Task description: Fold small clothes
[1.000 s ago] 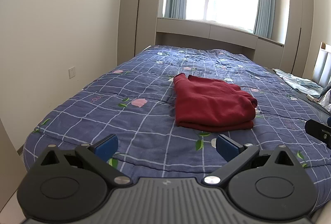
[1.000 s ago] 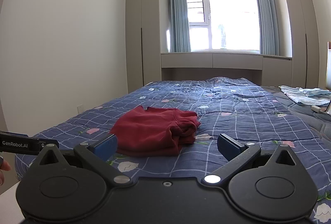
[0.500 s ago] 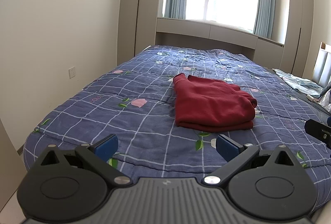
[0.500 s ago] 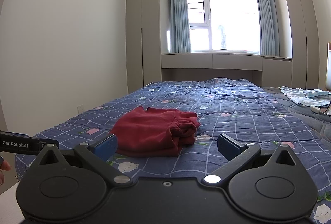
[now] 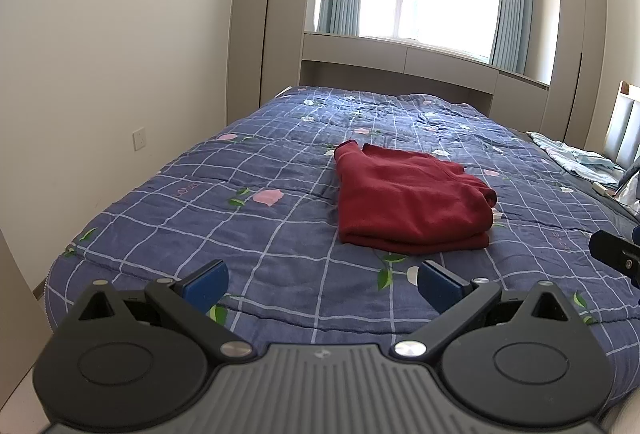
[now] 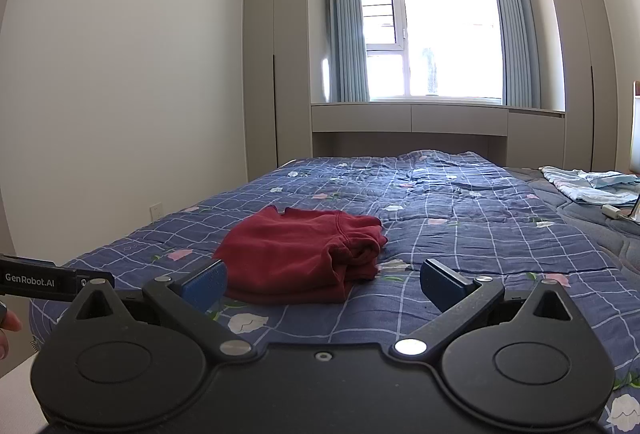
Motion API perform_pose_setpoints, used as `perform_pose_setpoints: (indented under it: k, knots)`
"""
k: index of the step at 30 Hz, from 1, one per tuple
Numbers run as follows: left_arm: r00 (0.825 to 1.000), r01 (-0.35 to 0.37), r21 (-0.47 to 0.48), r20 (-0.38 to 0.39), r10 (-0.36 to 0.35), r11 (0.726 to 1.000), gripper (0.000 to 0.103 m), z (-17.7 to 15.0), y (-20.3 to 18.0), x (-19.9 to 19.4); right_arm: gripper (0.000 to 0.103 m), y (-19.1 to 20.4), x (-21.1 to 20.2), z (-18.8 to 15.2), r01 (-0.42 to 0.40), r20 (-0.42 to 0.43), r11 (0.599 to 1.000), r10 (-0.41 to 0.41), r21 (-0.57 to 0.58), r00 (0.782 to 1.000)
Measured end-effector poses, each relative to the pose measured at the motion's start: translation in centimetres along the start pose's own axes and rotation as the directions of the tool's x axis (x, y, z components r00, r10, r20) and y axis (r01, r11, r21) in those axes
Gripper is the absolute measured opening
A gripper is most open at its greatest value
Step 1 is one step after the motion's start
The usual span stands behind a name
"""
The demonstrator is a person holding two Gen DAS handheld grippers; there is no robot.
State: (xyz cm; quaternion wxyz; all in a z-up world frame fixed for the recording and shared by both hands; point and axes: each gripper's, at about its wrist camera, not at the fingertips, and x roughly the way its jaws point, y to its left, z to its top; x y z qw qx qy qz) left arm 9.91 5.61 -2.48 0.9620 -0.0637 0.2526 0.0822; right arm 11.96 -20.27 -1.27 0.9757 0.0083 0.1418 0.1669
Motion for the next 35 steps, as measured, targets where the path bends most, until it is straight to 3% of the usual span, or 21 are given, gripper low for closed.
perform_pose_setpoints:
  k: [7, 19, 35]
  knots:
    - [1.000, 0.002, -0.007, -0.001, -0.002, 1.000, 0.103, -0.1, -0.1, -0.1, 0.102, 0.0, 0.0, 0.0, 0.000, -0.001, 1.000, 0.000, 0.001, 1.000]
    - [0.998, -0.059, -0.026, -0.020, 0.058, 0.998, 0.103, -0.2, 0.0, 0.3, 0.102, 0.1, 0.1, -0.3, -0.001, -0.007, 1.000, 0.001, 0.003, 1.000]
    - [0.994, -0.074, -0.008, -0.085, 0.074, 0.997, 0.103, -0.2, 0.2, 2.1, 0.102, -0.3, 1.9, -1.2, -0.004, -0.070, 1.000, 0.006, 0.027, 0.998]
